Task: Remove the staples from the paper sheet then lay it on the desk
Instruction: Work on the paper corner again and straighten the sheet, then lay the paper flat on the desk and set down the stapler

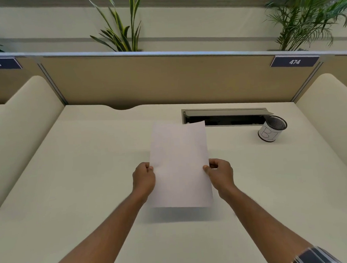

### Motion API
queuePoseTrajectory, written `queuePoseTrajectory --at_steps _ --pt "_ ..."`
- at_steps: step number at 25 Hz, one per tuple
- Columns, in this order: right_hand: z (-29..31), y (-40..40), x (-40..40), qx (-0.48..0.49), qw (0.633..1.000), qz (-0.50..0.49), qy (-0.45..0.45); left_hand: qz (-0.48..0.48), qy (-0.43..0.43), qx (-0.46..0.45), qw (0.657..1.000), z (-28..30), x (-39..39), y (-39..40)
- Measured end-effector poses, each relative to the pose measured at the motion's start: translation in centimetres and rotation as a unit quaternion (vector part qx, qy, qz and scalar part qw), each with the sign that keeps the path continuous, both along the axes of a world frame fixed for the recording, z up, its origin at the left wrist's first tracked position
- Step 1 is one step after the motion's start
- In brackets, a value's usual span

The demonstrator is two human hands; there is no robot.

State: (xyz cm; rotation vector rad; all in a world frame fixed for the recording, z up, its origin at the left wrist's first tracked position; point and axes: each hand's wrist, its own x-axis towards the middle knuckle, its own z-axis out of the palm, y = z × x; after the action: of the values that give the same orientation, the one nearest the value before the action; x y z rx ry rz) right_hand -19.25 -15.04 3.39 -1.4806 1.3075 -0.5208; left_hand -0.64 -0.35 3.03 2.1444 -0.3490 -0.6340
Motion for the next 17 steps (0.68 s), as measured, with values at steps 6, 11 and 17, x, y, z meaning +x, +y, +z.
queuePoseTrajectory --at_steps 6,11,17 --pt "0.1 -2.7 3.8 0.019 1.000 -0.010 0.008 0.050 0.049 -0.016 0.997 -0.6 5.2 -1.6" --pt "-0.3 -4.6 7.0 0.017 1.000 0.002 0.016 0.060 0.047 -0.025 0.997 -0.9 8.5 -3.2" --pt "-1.6 -7.4 11.1 0.035 0.999 -0.023 0.023 0.085 0.050 -0.021 0.995 -2.0 12.9 -5.8"
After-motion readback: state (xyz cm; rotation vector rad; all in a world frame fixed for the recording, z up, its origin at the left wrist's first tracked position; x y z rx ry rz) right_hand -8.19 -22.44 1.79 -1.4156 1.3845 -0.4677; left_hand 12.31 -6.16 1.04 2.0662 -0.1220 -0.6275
